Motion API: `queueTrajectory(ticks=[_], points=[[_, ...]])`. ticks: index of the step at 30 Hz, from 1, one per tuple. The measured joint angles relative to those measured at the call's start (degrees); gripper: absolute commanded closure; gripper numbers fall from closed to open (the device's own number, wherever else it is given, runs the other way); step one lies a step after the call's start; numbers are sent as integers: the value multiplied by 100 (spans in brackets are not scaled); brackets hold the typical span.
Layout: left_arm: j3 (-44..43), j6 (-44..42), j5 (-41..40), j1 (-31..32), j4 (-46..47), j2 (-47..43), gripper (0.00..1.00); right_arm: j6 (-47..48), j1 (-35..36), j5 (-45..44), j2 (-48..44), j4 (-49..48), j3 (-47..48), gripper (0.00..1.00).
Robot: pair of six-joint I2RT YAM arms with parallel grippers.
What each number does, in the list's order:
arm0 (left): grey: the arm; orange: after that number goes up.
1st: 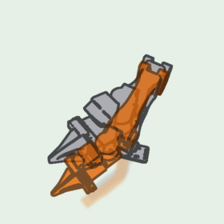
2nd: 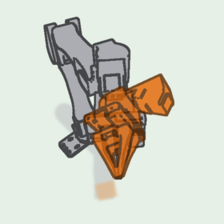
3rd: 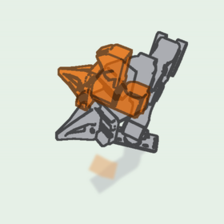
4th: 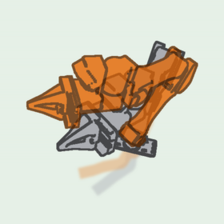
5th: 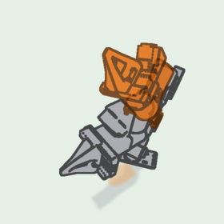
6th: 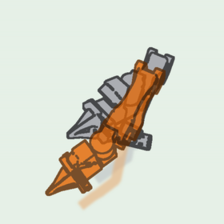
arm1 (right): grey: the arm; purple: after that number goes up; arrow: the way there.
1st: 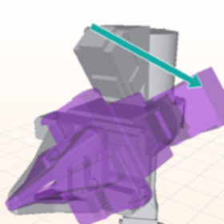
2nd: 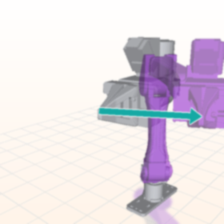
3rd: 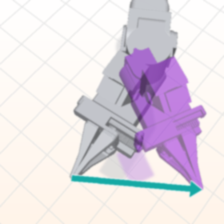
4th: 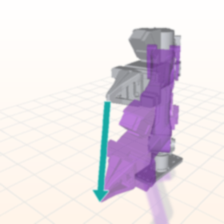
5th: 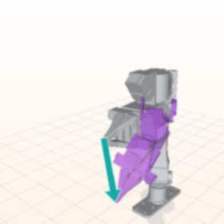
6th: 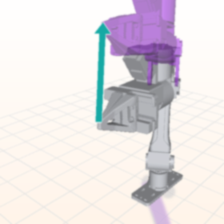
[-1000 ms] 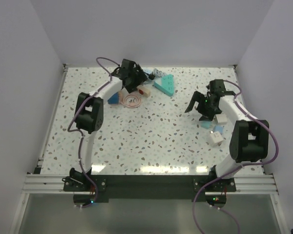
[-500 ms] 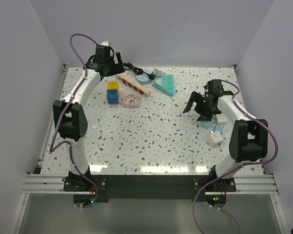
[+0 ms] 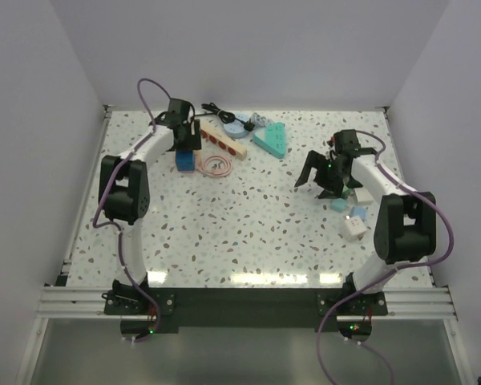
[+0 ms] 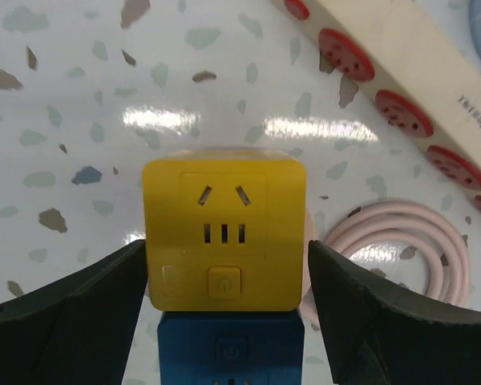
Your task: Pull the plug off the socket
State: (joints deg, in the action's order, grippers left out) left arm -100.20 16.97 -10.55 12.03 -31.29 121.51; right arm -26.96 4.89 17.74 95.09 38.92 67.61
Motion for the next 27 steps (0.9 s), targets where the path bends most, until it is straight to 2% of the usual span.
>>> queueTrajectory(ticks=[1,4,9,12,14,21,24,25,27], points=[[164,-7,66,13,55,0,28,0,13,-2,28,4,15,1],[645,-31,188,87,221,-44,38,0,90,-2,133,13,85,1],[1176,-92,212,420,586,-348,46,0,267,0,240,24,221,1],[1683,-79,249,675,704,-699,56,0,334,0,240,24,262,1],[1976,-9,264,894,691,-922,57,0,350,0,240,28,269,1],[2977,743,474,1738,702,-1716,55,2,407,-2,240,46,269,1],[3329,1298,638,2026,935,-1967,45,4,448,-4,240,44,269,1],[3388,1464,695,2109,994,-2013,36,4,459,-4,240,44,269,1],[3401,1716,750,2232,1051,-2024,26,7,494,-7,240,39,269,1]])
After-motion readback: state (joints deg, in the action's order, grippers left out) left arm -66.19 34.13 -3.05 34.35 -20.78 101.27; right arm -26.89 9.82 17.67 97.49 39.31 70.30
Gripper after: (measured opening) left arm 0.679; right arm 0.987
